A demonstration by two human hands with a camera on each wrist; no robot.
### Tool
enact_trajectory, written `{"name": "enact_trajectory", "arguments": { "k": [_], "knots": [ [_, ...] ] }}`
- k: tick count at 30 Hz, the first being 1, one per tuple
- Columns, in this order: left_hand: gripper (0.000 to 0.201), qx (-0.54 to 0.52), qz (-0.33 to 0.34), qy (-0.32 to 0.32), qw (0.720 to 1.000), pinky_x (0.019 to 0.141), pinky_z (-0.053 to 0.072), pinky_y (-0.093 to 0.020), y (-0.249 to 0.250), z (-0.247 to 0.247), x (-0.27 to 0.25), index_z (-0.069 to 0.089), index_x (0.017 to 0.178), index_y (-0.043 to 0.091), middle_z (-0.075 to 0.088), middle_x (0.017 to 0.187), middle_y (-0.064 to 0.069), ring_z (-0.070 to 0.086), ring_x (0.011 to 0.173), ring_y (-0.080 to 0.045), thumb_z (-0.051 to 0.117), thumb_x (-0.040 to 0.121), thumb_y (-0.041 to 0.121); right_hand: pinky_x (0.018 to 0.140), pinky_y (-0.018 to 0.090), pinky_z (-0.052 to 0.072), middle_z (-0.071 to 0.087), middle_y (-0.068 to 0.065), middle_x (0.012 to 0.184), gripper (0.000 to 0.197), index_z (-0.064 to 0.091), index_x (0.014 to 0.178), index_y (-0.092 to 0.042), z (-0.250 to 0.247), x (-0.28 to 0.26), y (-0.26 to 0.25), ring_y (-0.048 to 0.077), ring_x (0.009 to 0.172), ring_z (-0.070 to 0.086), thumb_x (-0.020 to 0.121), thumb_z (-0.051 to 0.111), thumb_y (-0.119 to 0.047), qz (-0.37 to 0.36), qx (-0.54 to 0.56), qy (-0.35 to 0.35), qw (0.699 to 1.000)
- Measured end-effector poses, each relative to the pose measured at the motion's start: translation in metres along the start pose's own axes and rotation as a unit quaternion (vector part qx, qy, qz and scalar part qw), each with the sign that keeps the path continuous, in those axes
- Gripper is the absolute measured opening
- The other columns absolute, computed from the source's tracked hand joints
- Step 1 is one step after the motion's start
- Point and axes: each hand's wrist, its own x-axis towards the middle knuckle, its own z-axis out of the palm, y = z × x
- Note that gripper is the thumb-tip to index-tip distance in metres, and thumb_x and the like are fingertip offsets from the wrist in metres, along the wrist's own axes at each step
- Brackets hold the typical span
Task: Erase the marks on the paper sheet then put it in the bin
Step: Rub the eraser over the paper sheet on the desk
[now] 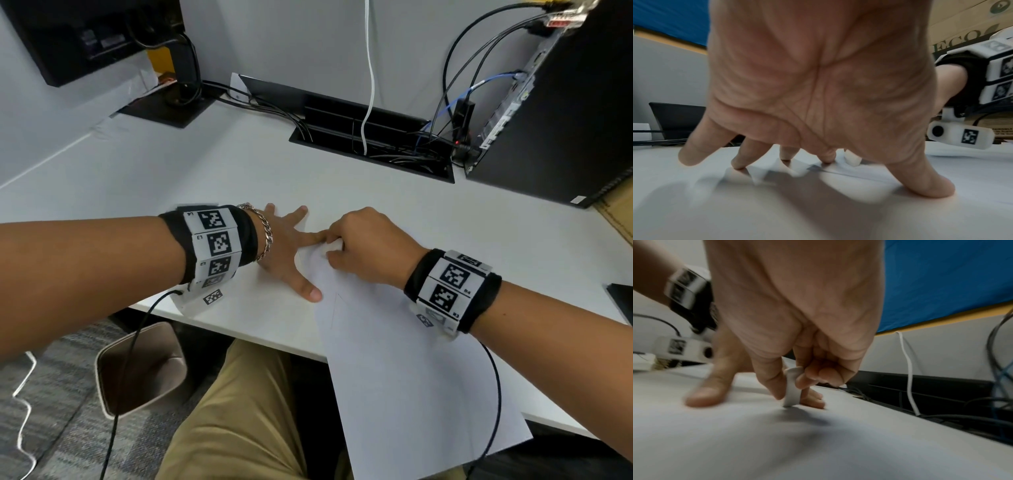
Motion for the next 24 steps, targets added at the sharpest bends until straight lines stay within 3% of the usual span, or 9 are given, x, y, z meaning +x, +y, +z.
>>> {"name": "enact_trajectory", "arguments": {
  "k": [4, 9, 12, 14, 16, 19, 22, 24],
  "knots": [
    [0.123, 0.011, 0.000, -0.001, 1.000, 0.121, 0.007, -0.074, 0.000, -0.001, -0.002, -0.008, 0.155, 0.066, -0.030, 0.170, 0.009, -0.008, 0.157, -0.049, 0.048, 0.055, 0.109, 0.065, 0.034, 0.056, 0.064, -0.005, 0.083, 0.021, 0.072, 0.101, -0.023, 0.003, -0.005, -0.015, 0.018, 0.079, 0.063, 0.085, 0.062, -0.031, -0.045, -0.006, -0.048, 0.998],
    [0.123, 0.008, -0.002, -0.002, 1.000, 0.120, 0.006, -0.074, 0.002, -0.002, -0.002, -0.023, 0.147, 0.069, -0.031, 0.170, 0.009, -0.010, 0.157, -0.050, 0.047, 0.054, 0.109, 0.061, 0.035, 0.053, 0.060, -0.001, 0.076, 0.015, 0.070, 0.087, -0.017, -0.004, 0.004, -0.002, 0.023, 0.076, 0.063, 0.085, 0.061, -0.029, 0.006, -0.032, 0.000, 0.999],
    [0.123, 0.010, 0.000, -0.005, 1.000, 0.121, 0.006, -0.074, 0.001, -0.001, -0.002, -0.016, 0.151, 0.067, -0.032, 0.169, 0.009, -0.010, 0.157, -0.050, 0.047, 0.055, 0.109, 0.058, 0.031, 0.044, 0.052, -0.010, 0.075, 0.019, 0.072, 0.098, -0.019, 0.004, -0.002, -0.009, 0.020, 0.077, 0.060, 0.087, 0.062, -0.030, -0.035, -0.017, -0.017, 0.999],
    [0.123, 0.010, 0.001, -0.004, 1.000, 0.122, 0.006, -0.072, 0.001, -0.001, -0.001, -0.015, 0.152, 0.067, -0.032, 0.169, 0.008, -0.010, 0.157, -0.050, 0.046, 0.055, 0.109, 0.060, 0.031, 0.047, 0.054, -0.010, 0.079, 0.026, 0.073, 0.108, -0.022, 0.003, -0.004, -0.010, 0.020, 0.079, 0.061, 0.086, 0.062, -0.033, -0.046, -0.016, -0.028, 0.998],
    [0.124, 0.010, 0.000, -0.004, 1.000, 0.122, 0.007, -0.073, 0.001, -0.001, -0.001, -0.020, 0.150, 0.068, -0.032, 0.169, 0.009, -0.010, 0.157, -0.050, 0.046, 0.053, 0.110, 0.063, 0.037, 0.055, 0.063, -0.003, 0.084, 0.024, 0.073, 0.103, -0.022, -0.002, 0.000, -0.004, 0.022, 0.079, 0.064, 0.084, 0.062, -0.033, -0.014, -0.025, -0.018, 0.999],
    [0.125, 0.011, 0.000, -0.005, 1.000, 0.121, 0.008, -0.075, 0.001, -0.001, 0.000, -0.023, 0.147, 0.070, -0.031, 0.170, 0.009, -0.009, 0.157, -0.050, 0.046, 0.052, 0.110, 0.060, 0.037, 0.055, 0.062, 0.000, 0.077, 0.017, 0.072, 0.090, -0.017, -0.003, 0.001, -0.002, 0.023, 0.073, 0.063, 0.084, 0.063, -0.030, 0.002, -0.050, 0.001, 0.999],
    [0.123, 0.019, 0.001, -0.007, 1.000, 0.121, 0.008, -0.073, 0.001, -0.001, 0.000, -0.013, 0.152, 0.067, -0.031, 0.169, 0.008, -0.008, 0.157, -0.052, 0.045, 0.053, 0.110, 0.054, 0.030, 0.042, 0.054, -0.009, 0.076, 0.021, 0.072, 0.100, -0.018, 0.004, -0.006, -0.014, 0.019, 0.074, 0.059, 0.086, 0.063, -0.030, -0.052, -0.042, -0.015, 0.998],
    [0.122, 0.023, 0.001, -0.006, 1.000, 0.121, 0.007, -0.072, 0.002, -0.003, -0.002, -0.013, 0.154, 0.066, -0.031, 0.170, 0.007, -0.008, 0.157, -0.052, 0.046, 0.056, 0.108, 0.057, 0.030, 0.044, 0.057, -0.008, 0.083, 0.025, 0.072, 0.107, -0.023, 0.002, -0.003, -0.012, 0.020, 0.079, 0.061, 0.086, 0.063, -0.033, -0.053, -0.045, -0.022, 0.997]
  ]
}}
